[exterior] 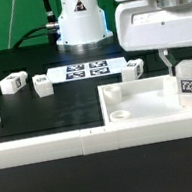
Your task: Assemble one leg
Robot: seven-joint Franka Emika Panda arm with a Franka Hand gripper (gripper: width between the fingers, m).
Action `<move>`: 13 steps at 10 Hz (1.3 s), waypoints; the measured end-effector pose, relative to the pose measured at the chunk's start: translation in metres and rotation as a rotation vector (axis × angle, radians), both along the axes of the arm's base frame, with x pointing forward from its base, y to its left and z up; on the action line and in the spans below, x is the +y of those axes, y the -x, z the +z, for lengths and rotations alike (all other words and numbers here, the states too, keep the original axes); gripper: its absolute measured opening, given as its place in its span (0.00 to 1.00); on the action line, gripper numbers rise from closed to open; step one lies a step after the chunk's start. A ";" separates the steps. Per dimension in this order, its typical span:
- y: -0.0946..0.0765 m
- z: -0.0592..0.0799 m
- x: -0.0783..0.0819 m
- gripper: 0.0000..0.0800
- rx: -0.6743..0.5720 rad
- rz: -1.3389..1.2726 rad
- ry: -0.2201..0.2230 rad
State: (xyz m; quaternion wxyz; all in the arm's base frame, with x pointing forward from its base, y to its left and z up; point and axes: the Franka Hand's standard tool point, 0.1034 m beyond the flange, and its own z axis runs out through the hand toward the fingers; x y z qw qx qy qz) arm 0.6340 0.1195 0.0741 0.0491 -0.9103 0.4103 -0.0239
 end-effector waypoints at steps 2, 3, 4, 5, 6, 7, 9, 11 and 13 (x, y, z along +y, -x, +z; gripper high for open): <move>0.001 0.000 0.002 0.36 0.017 -0.232 -0.020; 0.001 0.000 0.004 0.36 0.024 -0.354 -0.033; 0.001 0.000 0.004 0.36 0.030 -0.478 -0.046; 0.001 0.000 0.004 0.36 0.036 -0.575 -0.058; 0.000 -0.001 0.004 0.36 0.043 -0.695 -0.072; 0.000 -0.001 0.004 0.36 0.050 -0.817 -0.086; 0.001 -0.001 0.004 0.37 0.060 -1.033 -0.098; 0.002 -0.001 0.002 0.37 0.063 -1.094 -0.109; 0.001 -0.001 -0.001 0.37 0.059 -1.123 -0.112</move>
Offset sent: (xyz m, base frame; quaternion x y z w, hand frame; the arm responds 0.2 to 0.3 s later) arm -0.0061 0.0068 0.0002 0.0125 -0.0006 0.3097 0.9508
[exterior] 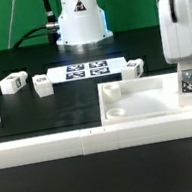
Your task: Assemble one leg
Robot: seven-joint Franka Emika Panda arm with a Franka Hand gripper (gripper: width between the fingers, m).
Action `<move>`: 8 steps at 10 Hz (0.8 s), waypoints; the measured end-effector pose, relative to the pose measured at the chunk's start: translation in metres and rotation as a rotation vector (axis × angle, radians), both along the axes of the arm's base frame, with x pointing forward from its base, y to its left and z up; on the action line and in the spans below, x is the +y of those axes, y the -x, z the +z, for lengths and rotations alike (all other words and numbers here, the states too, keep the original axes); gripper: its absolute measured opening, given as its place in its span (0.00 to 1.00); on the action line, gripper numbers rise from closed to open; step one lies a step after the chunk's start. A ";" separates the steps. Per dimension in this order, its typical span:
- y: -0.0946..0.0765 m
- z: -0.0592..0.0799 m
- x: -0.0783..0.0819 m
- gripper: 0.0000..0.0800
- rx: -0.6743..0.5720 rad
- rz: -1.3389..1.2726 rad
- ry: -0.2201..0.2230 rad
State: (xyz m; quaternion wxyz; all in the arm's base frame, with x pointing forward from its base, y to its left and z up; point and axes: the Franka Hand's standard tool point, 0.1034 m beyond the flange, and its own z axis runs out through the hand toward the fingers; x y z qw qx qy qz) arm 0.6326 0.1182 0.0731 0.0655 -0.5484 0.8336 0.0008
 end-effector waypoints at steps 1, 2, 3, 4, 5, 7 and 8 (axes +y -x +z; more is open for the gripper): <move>0.000 0.000 -0.002 0.37 0.001 0.013 0.001; 0.000 0.000 -0.003 0.37 0.007 -0.005 -0.008; 0.001 0.000 -0.003 0.37 0.005 0.010 -0.006; 0.001 -0.001 -0.002 0.37 0.004 0.022 -0.004; 0.001 -0.001 -0.002 0.58 0.004 0.022 -0.004; 0.001 -0.001 -0.002 0.79 0.005 0.024 -0.004; 0.001 -0.001 -0.002 0.79 0.005 0.024 -0.004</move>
Offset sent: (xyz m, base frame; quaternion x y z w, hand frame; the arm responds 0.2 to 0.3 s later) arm 0.0000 0.0000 0.0000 0.0000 0.0000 0.0000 1.0000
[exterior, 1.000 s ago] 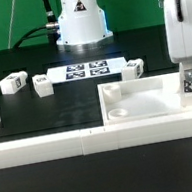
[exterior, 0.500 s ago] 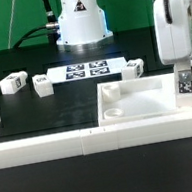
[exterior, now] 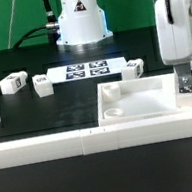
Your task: Assemble one leg
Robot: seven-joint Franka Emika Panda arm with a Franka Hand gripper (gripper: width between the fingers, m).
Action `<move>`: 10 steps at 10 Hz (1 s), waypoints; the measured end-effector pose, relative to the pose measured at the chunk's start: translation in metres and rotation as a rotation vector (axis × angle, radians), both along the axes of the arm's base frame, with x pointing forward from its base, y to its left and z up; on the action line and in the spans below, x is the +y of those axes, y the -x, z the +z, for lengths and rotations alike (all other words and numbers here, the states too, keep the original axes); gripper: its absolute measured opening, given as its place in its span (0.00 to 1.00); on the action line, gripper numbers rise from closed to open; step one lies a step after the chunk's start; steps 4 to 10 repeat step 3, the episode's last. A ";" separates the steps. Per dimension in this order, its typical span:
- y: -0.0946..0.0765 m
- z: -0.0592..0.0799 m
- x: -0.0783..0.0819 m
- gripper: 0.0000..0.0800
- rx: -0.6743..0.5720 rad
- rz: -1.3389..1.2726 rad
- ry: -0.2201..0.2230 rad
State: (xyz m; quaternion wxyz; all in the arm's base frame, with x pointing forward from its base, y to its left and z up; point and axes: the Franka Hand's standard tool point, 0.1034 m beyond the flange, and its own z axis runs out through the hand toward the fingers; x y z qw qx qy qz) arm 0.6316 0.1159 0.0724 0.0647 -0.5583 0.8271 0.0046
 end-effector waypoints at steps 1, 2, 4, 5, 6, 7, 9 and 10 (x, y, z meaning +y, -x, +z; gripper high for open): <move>0.000 0.000 0.000 0.81 0.000 0.000 0.000; 0.000 0.000 0.000 0.81 0.000 0.000 0.000; 0.000 0.000 0.000 0.81 0.000 0.001 0.000; 0.000 0.000 0.000 0.81 0.000 0.001 0.000; 0.000 0.000 0.000 0.81 0.000 0.001 0.000; 0.000 0.000 0.000 0.81 0.000 0.001 0.000; 0.000 0.000 0.000 0.81 0.000 0.001 0.000; 0.000 0.000 0.000 0.81 0.000 0.001 0.000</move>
Offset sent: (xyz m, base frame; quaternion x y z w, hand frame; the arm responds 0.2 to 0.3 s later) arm 0.0000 0.0000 0.0000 0.0000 0.0000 0.0000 1.0000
